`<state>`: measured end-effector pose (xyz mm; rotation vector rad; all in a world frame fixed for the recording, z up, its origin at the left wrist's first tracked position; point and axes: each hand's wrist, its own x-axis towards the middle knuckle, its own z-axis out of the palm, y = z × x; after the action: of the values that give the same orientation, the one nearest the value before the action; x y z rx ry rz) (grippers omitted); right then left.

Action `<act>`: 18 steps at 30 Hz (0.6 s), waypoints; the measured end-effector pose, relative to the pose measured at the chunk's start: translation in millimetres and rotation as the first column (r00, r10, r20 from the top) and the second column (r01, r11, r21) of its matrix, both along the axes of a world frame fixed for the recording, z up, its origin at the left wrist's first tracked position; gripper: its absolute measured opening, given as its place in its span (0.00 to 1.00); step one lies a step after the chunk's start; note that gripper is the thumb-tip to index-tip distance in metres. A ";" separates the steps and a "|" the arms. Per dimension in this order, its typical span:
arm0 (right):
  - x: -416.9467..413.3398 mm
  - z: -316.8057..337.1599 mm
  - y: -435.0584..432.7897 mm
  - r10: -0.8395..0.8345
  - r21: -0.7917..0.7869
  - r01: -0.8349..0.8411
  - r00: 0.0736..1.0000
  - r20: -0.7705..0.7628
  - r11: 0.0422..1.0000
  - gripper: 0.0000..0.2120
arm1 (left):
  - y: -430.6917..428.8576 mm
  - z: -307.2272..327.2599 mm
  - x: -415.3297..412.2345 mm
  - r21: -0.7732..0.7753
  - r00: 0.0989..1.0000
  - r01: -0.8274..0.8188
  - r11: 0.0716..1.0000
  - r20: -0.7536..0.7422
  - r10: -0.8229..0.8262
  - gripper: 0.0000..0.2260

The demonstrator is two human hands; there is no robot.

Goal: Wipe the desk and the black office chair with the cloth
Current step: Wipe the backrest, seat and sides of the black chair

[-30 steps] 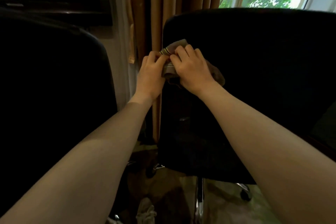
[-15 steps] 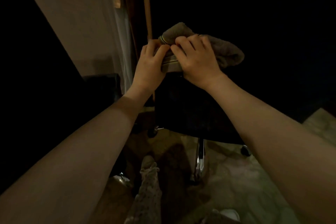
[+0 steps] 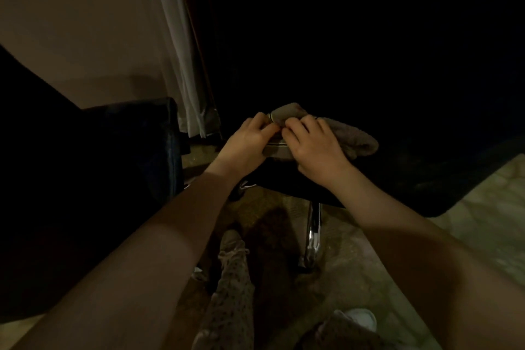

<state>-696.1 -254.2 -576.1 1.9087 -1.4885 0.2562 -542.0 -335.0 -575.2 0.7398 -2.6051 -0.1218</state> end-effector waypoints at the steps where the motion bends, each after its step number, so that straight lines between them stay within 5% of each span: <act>1: 1.8 -1.5 2.5 -0.012 0.018 0.012 0.999 0.035 1.000 0.29 | 0.6 2.3 -0.5 0.029 0.999 -0.005 1.000 0.054 0.004 0.19; 5: 10.2 8.3 12.5 -0.017 0.054 0.008 0.988 0.155 0.999 0.29 | 7.0 24.4 1.3 -0.024 0.972 -0.029 0.999 0.232 0.034 0.21; 10: 29.3 68.5 1.1 0.096 -0.085 -0.084 0.984 0.149 0.993 0.26 | 5.1 60.2 18.2 -0.423 0.986 -0.150 0.894 -0.134 0.101 0.15; 15: 48.6 132.7 -32.0 0.110 -0.262 -0.102 0.994 0.016 0.960 0.21 | 0.5 108.5 26.5 -0.172 0.795 -0.435 0.884 -0.535 0.287 0.14; 18: 52.4 144.5 -49.1 0.031 -0.346 -0.035 0.999 -0.018 0.938 0.20 | -10.1 127.3 23.7 -0.092 0.758 -0.452 0.887 -0.564 0.328 0.14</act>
<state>-643.6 -303.3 -431.6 1.6486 -1.3046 0.4882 -518.3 -345.1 -447.9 0.9888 -1.8482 0.0843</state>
